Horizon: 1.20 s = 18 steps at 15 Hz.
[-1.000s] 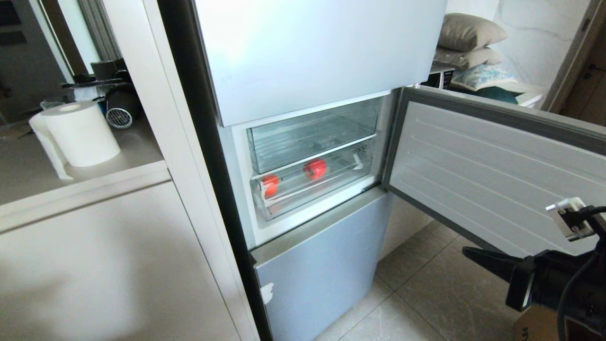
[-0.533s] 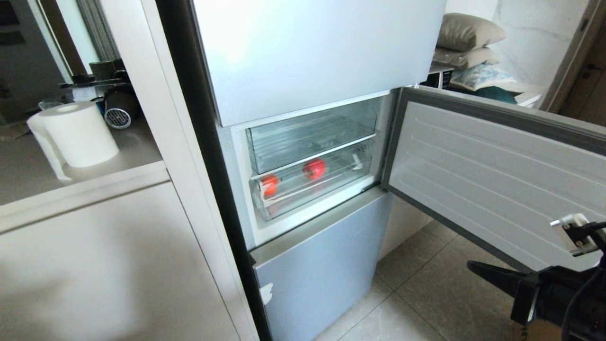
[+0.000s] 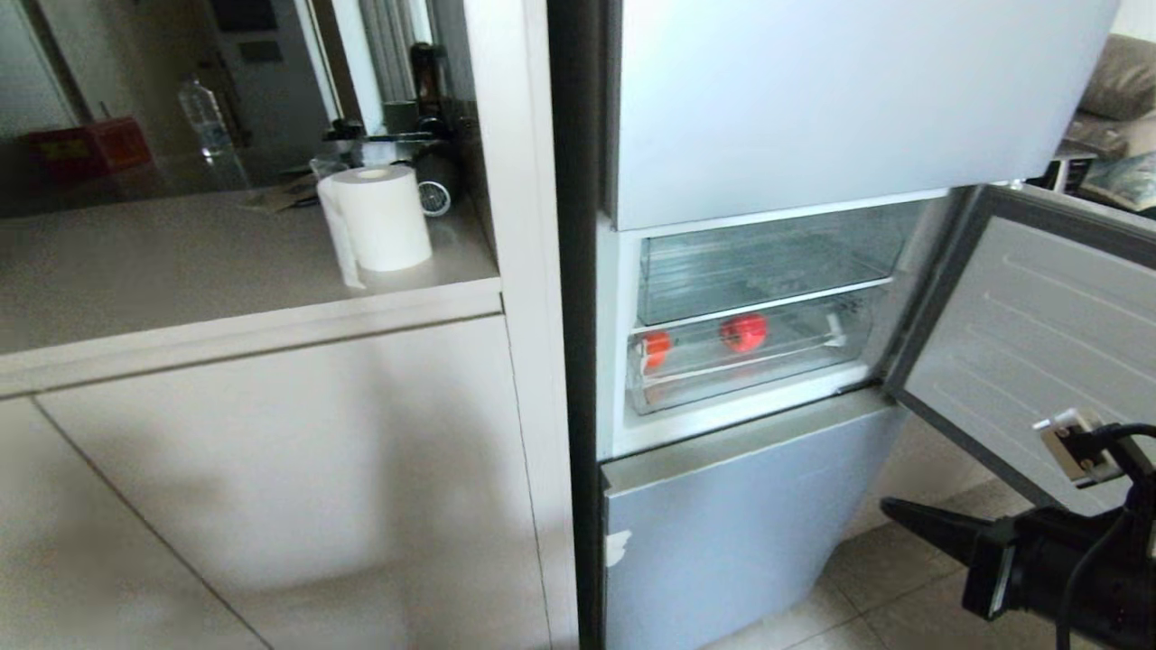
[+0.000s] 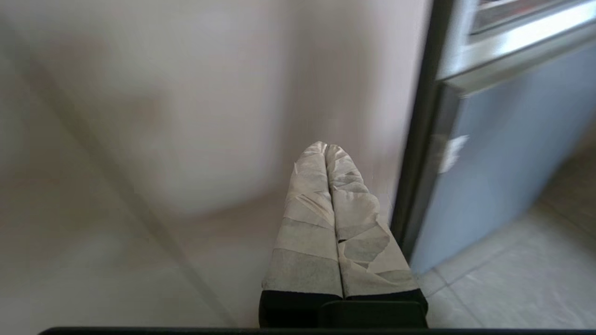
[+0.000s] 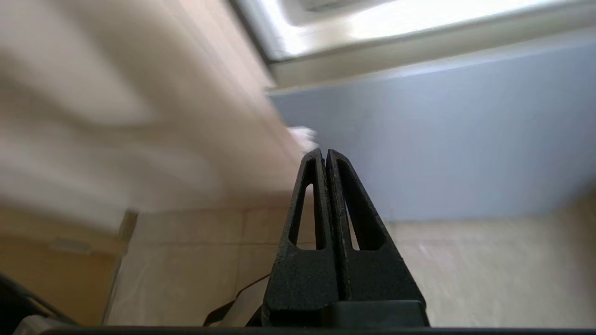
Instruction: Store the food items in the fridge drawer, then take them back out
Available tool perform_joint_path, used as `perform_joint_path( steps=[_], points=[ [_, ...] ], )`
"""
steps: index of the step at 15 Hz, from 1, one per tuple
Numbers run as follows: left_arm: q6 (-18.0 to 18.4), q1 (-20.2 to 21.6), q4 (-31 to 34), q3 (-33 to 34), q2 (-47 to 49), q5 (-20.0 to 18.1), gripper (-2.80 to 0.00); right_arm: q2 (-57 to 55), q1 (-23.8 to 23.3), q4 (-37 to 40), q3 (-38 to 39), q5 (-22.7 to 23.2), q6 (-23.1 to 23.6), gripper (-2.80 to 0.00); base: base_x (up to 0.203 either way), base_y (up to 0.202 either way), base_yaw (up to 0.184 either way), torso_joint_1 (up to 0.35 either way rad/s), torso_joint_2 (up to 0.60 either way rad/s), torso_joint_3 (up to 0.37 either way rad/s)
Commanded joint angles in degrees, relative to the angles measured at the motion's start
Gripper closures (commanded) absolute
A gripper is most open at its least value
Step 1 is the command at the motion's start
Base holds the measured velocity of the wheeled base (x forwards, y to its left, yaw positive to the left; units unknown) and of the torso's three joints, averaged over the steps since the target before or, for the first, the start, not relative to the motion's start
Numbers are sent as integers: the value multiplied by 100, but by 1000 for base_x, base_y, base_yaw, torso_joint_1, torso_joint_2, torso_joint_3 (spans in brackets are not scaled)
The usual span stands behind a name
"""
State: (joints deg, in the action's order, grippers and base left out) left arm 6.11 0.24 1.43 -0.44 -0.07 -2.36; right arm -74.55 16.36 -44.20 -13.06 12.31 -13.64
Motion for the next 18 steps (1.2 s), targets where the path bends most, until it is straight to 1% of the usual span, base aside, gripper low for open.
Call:
perform_joint_path(
  steps=[1,3,5,6,8,9,11,12,15,18],
  points=[
    [4,2,7,0,7,-1,0,-282,-1,-133,15,8,0,0,-1,-10,171,5,7,2],
    [4,2,7,0,7,-1,0,-568,-12,-144,-58,0,57,0,1,-9,172,2,0,0],
    [4,9,2,0,7,-1,0,-1209,-97,-150,-264,-88,379,0,2,-8,145,2,-2,0],
    [4,9,7,0,7,-1,0,-1578,-135,-163,-452,-237,560,0,1,-2,93,-1,2,2],
    [4,2,5,0,7,-1,0,-2309,-170,-326,-938,-682,724,0,0,0,0,0,0,0],
    [4,2,2,0,7,-1,0,-2679,-177,-559,-1121,-1009,771,-280,0,0,0,0,0,0],
    [4,2,5,0,7,-1,0,-3127,-185,-1087,-1432,-1474,828,-280,0,0,0,0,0,0],
    [4,2,7,0,7,-1,0,-3289,-194,-1214,-1596,-1556,848,-280,0,0,0,0,0,0],
    [4,2,-2,0,7,-1,0,-3718,-221,-1338,-2034,-1571,843,-280,0,0,0,0,0,0],
    [4,4,4,0,7,-1,0,-4256,-222,-1905,-2464,-1557,854,-280,0,0,0,0,0,0]
  ],
)
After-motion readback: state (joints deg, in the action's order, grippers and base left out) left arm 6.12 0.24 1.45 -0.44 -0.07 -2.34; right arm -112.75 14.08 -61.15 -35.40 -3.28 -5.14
